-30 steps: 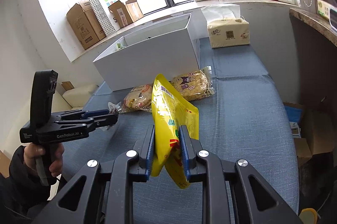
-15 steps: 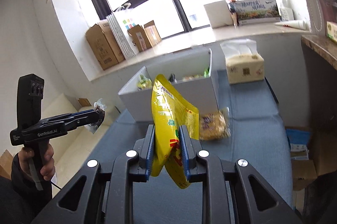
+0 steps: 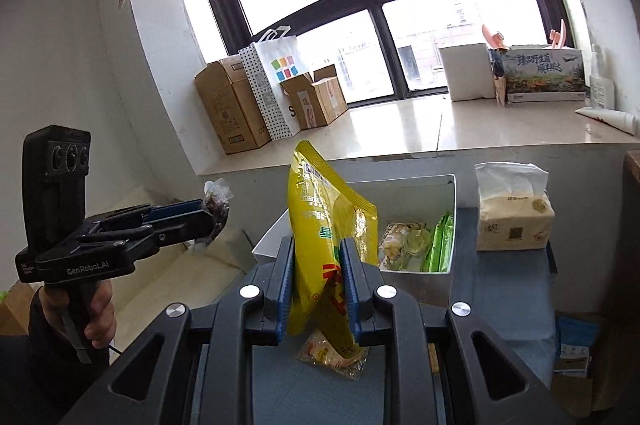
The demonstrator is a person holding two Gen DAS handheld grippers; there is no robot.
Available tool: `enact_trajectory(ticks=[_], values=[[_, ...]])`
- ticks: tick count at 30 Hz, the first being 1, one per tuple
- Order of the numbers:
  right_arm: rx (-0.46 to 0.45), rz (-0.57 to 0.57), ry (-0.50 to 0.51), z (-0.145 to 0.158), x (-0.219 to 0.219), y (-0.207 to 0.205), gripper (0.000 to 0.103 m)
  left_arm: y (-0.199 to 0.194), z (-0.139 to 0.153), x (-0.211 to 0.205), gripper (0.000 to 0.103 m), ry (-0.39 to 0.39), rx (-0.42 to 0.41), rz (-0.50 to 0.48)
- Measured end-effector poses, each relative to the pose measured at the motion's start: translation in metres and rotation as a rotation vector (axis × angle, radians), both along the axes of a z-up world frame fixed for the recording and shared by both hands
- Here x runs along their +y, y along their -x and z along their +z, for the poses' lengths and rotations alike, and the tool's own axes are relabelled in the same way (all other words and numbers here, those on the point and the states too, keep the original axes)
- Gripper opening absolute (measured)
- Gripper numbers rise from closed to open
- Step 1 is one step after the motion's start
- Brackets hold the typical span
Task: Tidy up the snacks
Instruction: 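Carry the meat pack and yellow bag into the box and release both, then withdraw both tools toward the last two pastry packs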
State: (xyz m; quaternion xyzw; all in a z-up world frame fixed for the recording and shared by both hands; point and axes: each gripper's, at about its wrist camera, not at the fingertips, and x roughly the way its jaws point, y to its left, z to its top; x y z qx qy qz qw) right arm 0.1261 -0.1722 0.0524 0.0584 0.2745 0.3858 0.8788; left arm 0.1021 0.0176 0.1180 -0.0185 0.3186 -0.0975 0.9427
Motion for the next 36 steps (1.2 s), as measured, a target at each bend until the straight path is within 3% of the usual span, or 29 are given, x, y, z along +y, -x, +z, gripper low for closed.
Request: enact_trajectory(ticks=[3, 6, 10, 12, 13, 14, 15, 16, 20, 22, 31, 36], values=[[0.02, 0.021, 0.022, 0.0, 0.015, -0.03, 0.024, -0.043, -0.009, 0.007, 0.044, 0.028, 0.044, 0.012], [0.042, 0.021, 0.016, 0.002, 0.027, -0.063, 0.024, -0.081, -0.02, 0.015, 0.044, -0.018, 0.066, 0.066], [0.083, 0.001, 0.013, -0.001, 0.04, -0.104, 0.024, -0.126, -0.042, 0.024, 0.044, -0.022, 0.116, 0.085], [0.092, -0.025, 0.026, -0.006, 0.047, -0.122, 0.024, -0.142, -0.056, 0.026, 0.049, -0.026, 0.154, 0.093], [0.096, -0.05, 0.028, -0.01, 0.049, -0.129, 0.03, -0.148, -0.063, 0.027, 0.052, -0.041, 0.162, 0.099], [0.11, -0.059, 0.019, -0.014, 0.051, -0.136, 0.037, -0.152, -0.069, 0.028, 0.064, -0.056, 0.169, 0.109], [0.129, -0.072, 0.011, -0.019, 0.05, -0.143, 0.063, -0.154, -0.074, 0.03, 0.087, -0.057, 0.17, 0.12], [0.161, -0.1, 0.015, -0.026, 0.05, -0.15, 0.101, -0.154, -0.078, 0.031, 0.099, -0.047, 0.178, 0.125], [0.235, -0.149, -0.071, -0.048, 0.034, -0.158, 0.103, -0.143, -0.087, 0.036, 0.103, -0.041, 0.162, 0.121], [0.247, -0.171, -0.061, -0.053, 0.029, -0.157, 0.103, -0.14, -0.089, 0.036, 0.103, -0.041, 0.165, 0.118], [0.213, -0.18, -0.088, -0.043, 0.016, -0.141, 0.103, -0.13, -0.086, 0.028, 0.103, -0.041, 0.152, 0.113], [0.125, -0.186, -0.059, -0.033, 0.009, -0.119, 0.103, -0.115, -0.077, 0.021, 0.103, -0.012, 0.154, 0.106]])
